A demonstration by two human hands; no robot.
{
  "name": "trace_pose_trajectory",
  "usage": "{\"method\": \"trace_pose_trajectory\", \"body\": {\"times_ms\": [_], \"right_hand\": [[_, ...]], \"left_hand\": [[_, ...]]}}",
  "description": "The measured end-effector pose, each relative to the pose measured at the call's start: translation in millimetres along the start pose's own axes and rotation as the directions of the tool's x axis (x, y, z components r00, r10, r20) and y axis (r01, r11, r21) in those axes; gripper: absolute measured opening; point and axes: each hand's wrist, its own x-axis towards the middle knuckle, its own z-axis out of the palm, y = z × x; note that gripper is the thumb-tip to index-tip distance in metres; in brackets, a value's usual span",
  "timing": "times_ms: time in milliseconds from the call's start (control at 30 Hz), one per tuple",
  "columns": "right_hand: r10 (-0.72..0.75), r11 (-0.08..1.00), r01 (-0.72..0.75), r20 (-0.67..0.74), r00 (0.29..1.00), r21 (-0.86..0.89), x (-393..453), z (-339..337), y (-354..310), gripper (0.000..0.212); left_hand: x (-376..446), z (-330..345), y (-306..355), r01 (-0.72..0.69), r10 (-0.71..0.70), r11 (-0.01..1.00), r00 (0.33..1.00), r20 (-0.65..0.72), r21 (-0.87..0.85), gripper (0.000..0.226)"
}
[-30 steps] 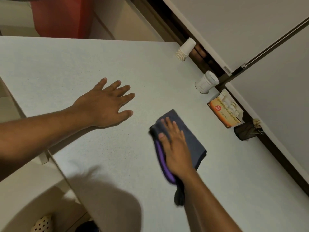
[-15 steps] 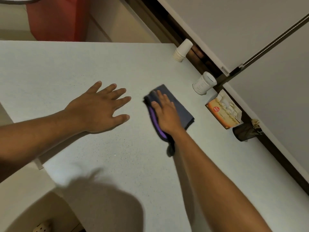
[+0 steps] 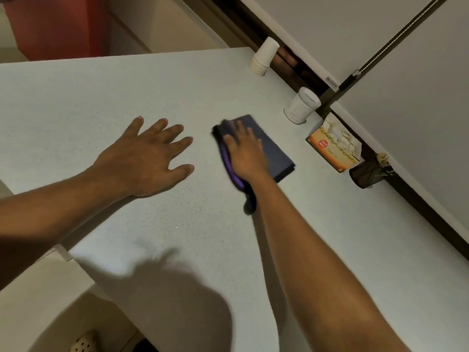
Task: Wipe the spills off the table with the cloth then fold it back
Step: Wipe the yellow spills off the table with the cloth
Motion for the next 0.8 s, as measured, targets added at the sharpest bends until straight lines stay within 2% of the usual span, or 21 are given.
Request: {"method": "trace_pose_trajectory", "body": {"times_ms": [67, 133, 167, 200, 233, 300, 367, 433, 467, 533, 667, 733, 800], "right_hand": [[-0.17, 0.985, 0.169, 0.038, 0.985, 0.033, -26, 8, 1, 0.058], [-0.187, 0.982, 0.185, 0.061, 0.98, 0.039, -45, -1, 39, 0.057], [-0.117, 0.993, 0.115, 0.034, 0.993, 0.039, -49, -11, 66, 0.055], [0.022, 0.999, -0.022, -0.012, 1.0, 0.049, -54, -24, 96, 0.054], [0.212, 0.976, -0.208, -0.067, 0.975, 0.064, -59, -37, 125, 0.054], [0.553, 0.833, -0.552, -0.126, 0.824, 0.043, -71, -58, 171, 0.056], [0.685, 0.721, -0.692, -0.121, 0.718, -0.024, -75, -63, 189, 0.057], [0.719, 0.686, -0.727, -0.118, 0.685, -0.034, -66, -60, 179, 0.059], [0.71, 0.697, -0.716, -0.114, 0.695, -0.029, -60, -57, 168, 0.059], [0.624, 0.776, -0.63, -0.102, 0.775, -0.036, -51, -49, 138, 0.059], [0.277, 0.961, -0.278, -0.024, 0.961, -0.018, -43, -29, 61, 0.059], [0.1, 0.995, -0.1, 0.031, 0.994, -0.004, -52, -19, 34, 0.058], [-0.054, 0.999, 0.054, 0.067, 0.996, 0.007, -75, -14, 22, 0.056]], "left_hand": [[-1, -2, -1, -0.008, 0.007, 1.0, 1.0, 0.018, 0.01, 0.097], [-3, -3, -2, -0.015, 0.015, 1.0, 1.0, 0.024, 0.016, 0.098], [-3, -2, -2, -0.022, 0.022, 1.0, 1.0, 0.018, 0.022, 0.098], [-4, -2, -3, -0.027, 0.027, 0.999, 1.0, 0.014, 0.028, 0.097], [-4, -2, -3, -0.029, 0.029, 0.999, 1.0, 0.011, 0.031, 0.097], [-3, -2, -3, -0.03, 0.03, 0.999, 1.0, 0.009, 0.029, 0.097], [-2, -1, -2, -0.023, 0.023, 0.999, 1.0, 0.002, 0.028, 0.096], [-2, -2, 1, -0.011, 0.011, 1.0, 1.0, -0.001, 0.027, 0.096], [-3, -3, 2, -0.013, 0.013, 1.0, 1.0, 0.002, 0.027, 0.096], [-6, -8, 7, -0.023, 0.023, 0.999, 1.0, 0.003, 0.03, 0.096], [-16, -23, 18, -0.02, 0.022, 0.997, 0.999, -0.025, 0.08, 0.1], [-29, -23, 33, 0.016, -0.016, 0.996, 1.0, 0.0, 0.083, 0.105], [-49, -17, 60, 0.066, -0.066, 0.997, 0.998, 0.018, 0.041, 0.105]]}}
